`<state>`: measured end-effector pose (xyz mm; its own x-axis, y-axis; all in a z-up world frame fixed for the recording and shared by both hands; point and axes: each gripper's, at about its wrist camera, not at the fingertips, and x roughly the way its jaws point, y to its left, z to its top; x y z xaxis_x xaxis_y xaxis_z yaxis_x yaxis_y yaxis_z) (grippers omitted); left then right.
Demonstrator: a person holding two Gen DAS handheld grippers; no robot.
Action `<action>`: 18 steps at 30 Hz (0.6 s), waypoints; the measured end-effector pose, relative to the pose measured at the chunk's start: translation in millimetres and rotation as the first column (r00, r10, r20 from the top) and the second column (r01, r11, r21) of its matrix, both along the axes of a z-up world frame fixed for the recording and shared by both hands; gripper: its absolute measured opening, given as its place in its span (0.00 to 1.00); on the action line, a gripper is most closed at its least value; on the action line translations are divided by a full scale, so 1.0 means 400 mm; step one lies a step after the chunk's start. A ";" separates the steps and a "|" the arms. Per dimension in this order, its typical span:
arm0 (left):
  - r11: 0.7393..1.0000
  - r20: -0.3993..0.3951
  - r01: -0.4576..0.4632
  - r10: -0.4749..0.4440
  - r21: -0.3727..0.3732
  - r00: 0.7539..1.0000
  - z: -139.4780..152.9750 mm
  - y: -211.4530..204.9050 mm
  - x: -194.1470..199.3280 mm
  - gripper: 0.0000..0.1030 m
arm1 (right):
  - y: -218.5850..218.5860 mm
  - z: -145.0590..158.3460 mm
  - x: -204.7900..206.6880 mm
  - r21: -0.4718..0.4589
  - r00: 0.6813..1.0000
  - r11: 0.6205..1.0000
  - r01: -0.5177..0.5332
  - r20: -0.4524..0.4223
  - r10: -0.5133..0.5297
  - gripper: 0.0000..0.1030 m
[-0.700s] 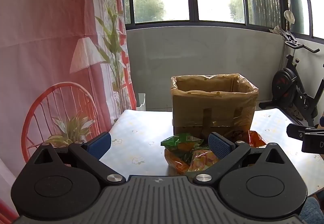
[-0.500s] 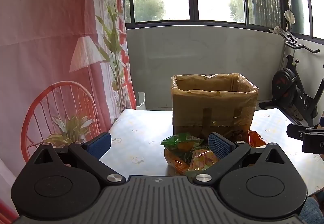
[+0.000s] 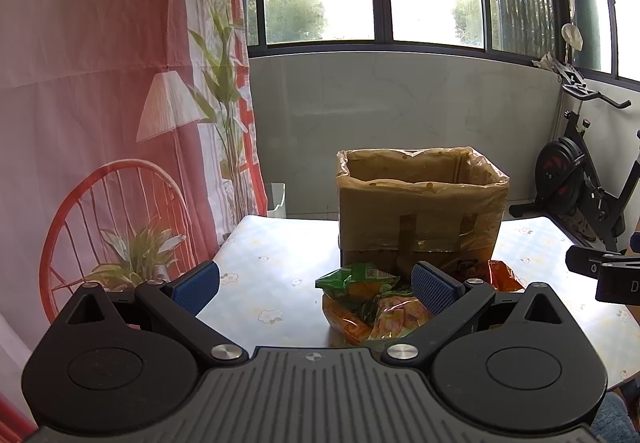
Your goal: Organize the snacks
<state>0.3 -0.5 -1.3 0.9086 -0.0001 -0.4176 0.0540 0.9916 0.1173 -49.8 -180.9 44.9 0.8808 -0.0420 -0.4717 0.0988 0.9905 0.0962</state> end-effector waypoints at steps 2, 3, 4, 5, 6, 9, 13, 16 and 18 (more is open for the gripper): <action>1.000 0.000 0.000 0.000 -0.001 1.000 0.001 0.000 0.000 1.00 | 0.000 0.000 0.000 0.000 1.000 1.000 0.001 0.000 -0.001 1.00; 1.000 0.001 0.000 0.000 -0.002 1.000 0.000 0.001 0.000 1.00 | -0.001 0.001 0.000 -0.001 1.000 1.000 0.003 0.000 -0.003 1.00; 1.000 0.001 0.000 0.000 -0.002 1.000 0.000 0.001 0.000 1.00 | -0.003 0.002 -0.001 0.000 1.000 1.000 0.005 0.000 -0.005 1.00; 1.000 0.001 -0.001 0.001 -0.002 1.000 0.003 0.001 -0.002 1.00 | -0.004 0.002 -0.001 0.001 1.000 1.000 0.006 0.001 -0.006 1.00; 1.000 0.000 -0.002 0.002 -0.002 1.000 0.007 0.001 -0.004 1.00 | -0.005 0.003 -0.001 0.002 1.000 1.000 0.006 0.001 -0.006 1.00; 1.000 0.002 -0.004 0.004 -0.004 1.000 0.010 -0.003 -0.007 1.00 | -0.006 0.003 -0.002 0.001 1.000 1.000 0.005 0.001 -0.005 1.00; 1.000 0.006 -0.005 0.005 -0.009 1.000 0.009 -0.007 -0.009 1.00 | -0.007 0.004 -0.001 0.000 1.000 1.000 0.004 0.000 -0.004 1.00; 1.000 0.013 -0.005 0.005 -0.015 1.000 0.010 -0.006 -0.009 1.00 | -0.008 0.005 -0.001 -0.001 1.000 1.000 0.004 0.001 -0.004 1.00; 1.000 0.013 -0.007 0.007 -0.012 1.000 0.007 -0.002 -0.008 1.00 | -0.007 0.005 0.000 -0.001 1.000 1.000 0.003 0.001 -0.003 1.00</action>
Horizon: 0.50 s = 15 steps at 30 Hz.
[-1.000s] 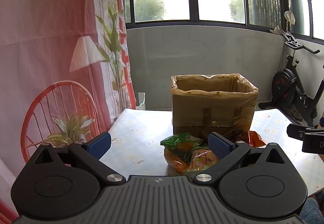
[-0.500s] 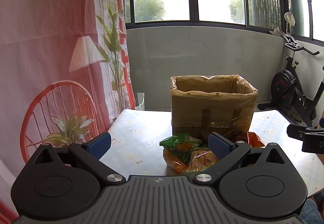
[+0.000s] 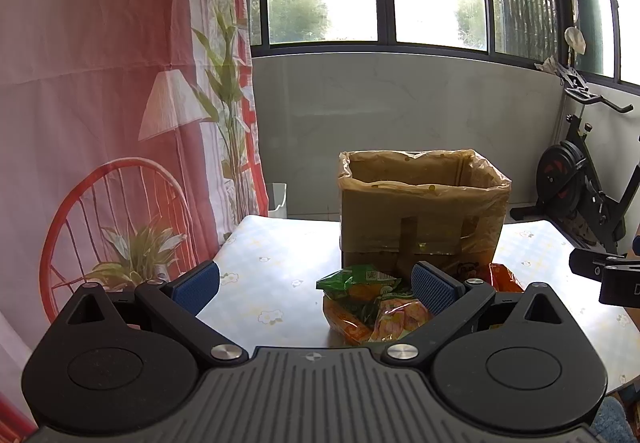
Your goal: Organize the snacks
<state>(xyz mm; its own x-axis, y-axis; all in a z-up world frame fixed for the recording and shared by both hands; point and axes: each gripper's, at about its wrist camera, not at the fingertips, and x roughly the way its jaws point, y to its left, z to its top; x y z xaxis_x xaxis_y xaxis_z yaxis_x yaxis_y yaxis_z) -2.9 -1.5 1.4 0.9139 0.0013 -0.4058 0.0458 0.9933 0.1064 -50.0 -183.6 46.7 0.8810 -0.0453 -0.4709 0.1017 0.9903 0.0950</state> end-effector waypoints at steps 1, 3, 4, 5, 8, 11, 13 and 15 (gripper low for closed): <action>1.000 0.002 -0.001 0.001 0.000 1.000 -0.001 0.001 0.001 1.00 | -0.001 0.000 0.000 -0.001 1.000 1.000 -0.001 0.000 0.001 1.00; 1.000 0.006 -0.004 0.004 -0.001 1.000 -0.006 0.006 0.008 1.00 | 0.000 0.002 0.002 -0.005 1.000 1.000 0.003 0.005 -0.003 1.00; 1.000 0.011 -0.012 0.012 -0.001 1.000 -0.011 0.010 0.014 1.00 | 0.002 0.001 0.003 -0.003 1.000 1.000 0.002 0.007 -0.002 1.00; 1.000 0.030 -0.027 0.028 -0.005 0.999 -0.016 0.014 0.019 1.00 | -0.001 0.000 0.006 0.004 1.000 1.000 0.000 0.011 0.000 1.00; 0.998 0.022 -0.070 0.070 -0.012 0.997 -0.040 0.032 0.048 1.00 | -0.015 -0.008 0.016 0.042 1.000 0.999 -0.018 0.025 0.017 1.00; 0.995 0.057 -0.096 0.097 -0.020 0.994 -0.071 0.051 0.078 1.00 | -0.026 -0.031 0.028 0.044 0.998 0.999 -0.019 0.056 0.016 1.00; 0.995 0.050 -0.101 0.100 0.016 0.994 -0.101 0.059 0.100 1.00 | -0.033 -0.059 0.037 0.032 0.996 0.999 -0.010 0.087 0.007 1.00; 0.995 0.012 -0.099 0.098 0.027 0.995 -0.136 0.065 0.128 1.00 | -0.041 -0.096 0.052 0.027 0.995 1.000 -0.001 0.103 -0.001 1.00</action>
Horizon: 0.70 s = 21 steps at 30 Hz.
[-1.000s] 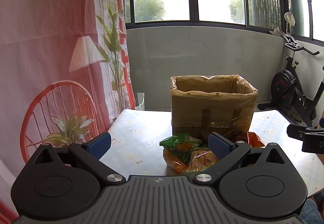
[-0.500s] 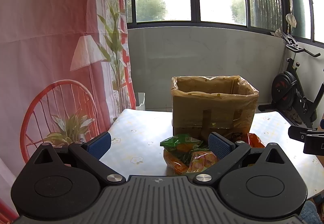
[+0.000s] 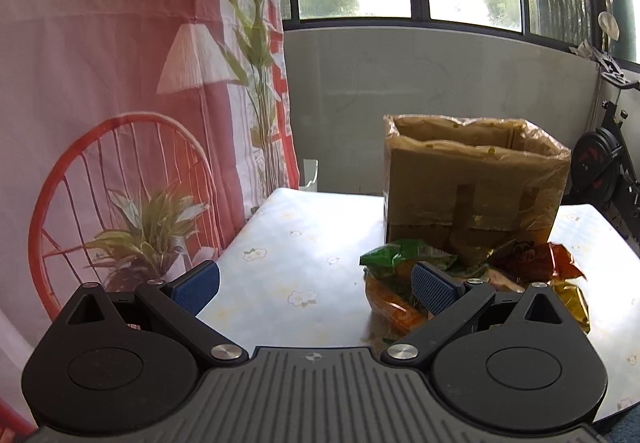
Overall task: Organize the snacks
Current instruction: 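Grasp the pink-green chip bag with the left tool while the right tool grasps the yellow chip bag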
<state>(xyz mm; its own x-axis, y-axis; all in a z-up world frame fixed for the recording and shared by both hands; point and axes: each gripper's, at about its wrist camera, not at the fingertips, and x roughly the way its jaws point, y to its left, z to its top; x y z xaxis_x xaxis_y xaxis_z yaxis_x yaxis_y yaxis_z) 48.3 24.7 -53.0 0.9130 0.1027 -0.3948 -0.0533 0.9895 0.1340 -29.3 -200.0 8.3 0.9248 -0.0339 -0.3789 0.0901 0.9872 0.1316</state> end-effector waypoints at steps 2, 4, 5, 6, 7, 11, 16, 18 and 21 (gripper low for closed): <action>1.000 -0.062 -0.010 0.009 -0.011 0.998 -0.037 -0.002 0.029 1.00 | -0.006 -0.041 0.022 0.001 1.000 1.000 0.002 -0.018 -0.002 1.00; 1.000 -0.082 -0.007 0.008 0.015 0.997 -0.066 -0.005 0.048 0.99 | -0.010 -0.088 0.051 0.014 0.998 1.000 0.006 -0.065 -0.005 1.00; 1.000 -0.095 0.004 -0.002 0.014 0.995 -0.080 -0.010 0.058 0.99 | -0.012 -0.109 0.063 0.025 0.997 1.000 0.000 -0.081 0.002 1.00; 1.000 -0.098 0.014 -0.012 0.022 0.995 -0.087 -0.013 0.068 0.99 | -0.014 -0.128 0.074 0.038 0.995 0.999 -0.011 -0.097 0.015 1.00; 1.000 -0.122 0.029 -0.028 0.007 0.992 -0.099 -0.023 0.076 0.99 | -0.014 -0.146 0.082 0.048 0.993 0.999 -0.022 -0.118 0.028 1.00; 0.995 -0.144 0.099 -0.102 -0.027 0.984 -0.112 -0.055 0.112 0.99 | -0.009 -0.186 0.117 0.021 0.980 0.998 -0.066 -0.188 0.069 1.00; 0.975 -0.182 0.201 -0.215 -0.092 0.960 -0.131 -0.119 0.175 0.98 | -0.039 -0.191 0.141 0.013 0.983 0.999 -0.047 -0.176 0.049 1.00; 0.965 -0.202 0.234 -0.254 -0.116 0.946 -0.143 -0.147 0.203 0.98 | -0.053 -0.195 0.150 0.019 0.983 0.999 -0.042 -0.179 0.045 1.00; 0.957 -0.229 0.254 -0.280 -0.138 0.932 -0.165 -0.194 0.254 0.98 | -0.074 -0.204 0.171 0.017 0.979 0.999 -0.034 -0.201 0.037 1.00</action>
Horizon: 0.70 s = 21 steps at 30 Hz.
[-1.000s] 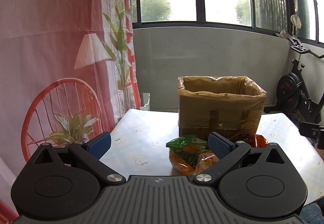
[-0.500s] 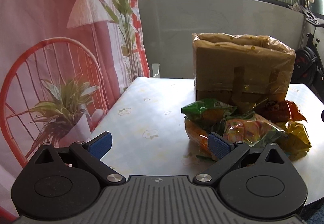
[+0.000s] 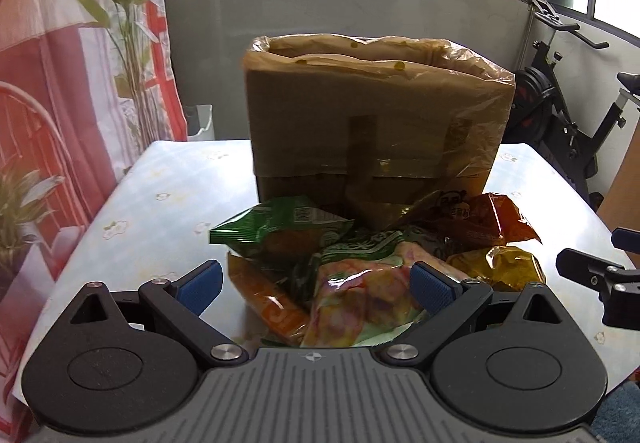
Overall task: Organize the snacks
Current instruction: 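Grasp the pink-green chip bag with the left tool while the right tool grasps the yellow chip bag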
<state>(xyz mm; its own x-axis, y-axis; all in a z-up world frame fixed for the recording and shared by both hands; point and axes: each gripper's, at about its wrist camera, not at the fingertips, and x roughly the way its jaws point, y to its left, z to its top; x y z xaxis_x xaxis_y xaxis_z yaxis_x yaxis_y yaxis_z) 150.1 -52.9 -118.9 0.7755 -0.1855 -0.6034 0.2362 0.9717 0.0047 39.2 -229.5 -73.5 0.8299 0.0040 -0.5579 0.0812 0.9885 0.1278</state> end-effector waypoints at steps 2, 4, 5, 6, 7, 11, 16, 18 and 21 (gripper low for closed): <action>1.000 -0.032 0.011 -0.012 -0.018 0.999 -0.018 -0.022 0.035 0.98 | -0.010 -0.004 0.011 -0.001 1.000 1.000 -0.001 -0.005 0.001 1.00; 0.998 -0.064 0.012 -0.016 -0.065 0.998 -0.038 -0.042 0.056 0.98 | -0.019 -0.010 0.019 -0.004 1.000 1.000 -0.006 -0.007 0.006 1.00; 0.997 -0.081 0.011 -0.017 -0.074 0.997 -0.051 -0.052 0.066 0.98 | -0.024 -0.015 0.026 -0.007 1.000 1.000 -0.007 -0.010 0.007 1.00; 0.997 -0.104 0.012 -0.020 -0.072 0.994 -0.065 -0.064 0.079 0.98 | -0.030 -0.020 0.030 -0.007 1.000 1.000 -0.006 -0.016 0.006 1.00; 0.997 -0.120 0.017 -0.025 -0.072 0.992 -0.077 -0.075 0.086 0.98 | -0.036 -0.025 0.034 -0.005 1.000 1.000 -0.005 -0.023 0.005 1.00; 0.998 -0.191 0.026 -0.036 -0.057 0.981 -0.108 -0.089 0.125 0.97 | -0.064 -0.047 0.042 0.004 0.999 1.000 -0.001 -0.048 0.001 1.00; 0.978 -0.310 -0.071 0.007 -0.195 0.951 -0.139 -0.035 0.164 0.98 | -0.093 -0.060 0.056 0.024 0.998 1.000 0.012 -0.059 -0.011 1.00; 0.962 -0.347 -0.110 0.018 -0.248 0.938 -0.155 -0.013 0.168 0.98 | -0.101 -0.066 0.064 0.033 0.998 0.999 0.012 -0.063 -0.010 1.00; 0.959 -0.360 -0.113 0.013 -0.259 0.933 -0.178 -0.002 0.171 0.99 | -0.101 -0.076 0.076 0.037 0.997 0.999 -0.002 -0.071 0.004 1.00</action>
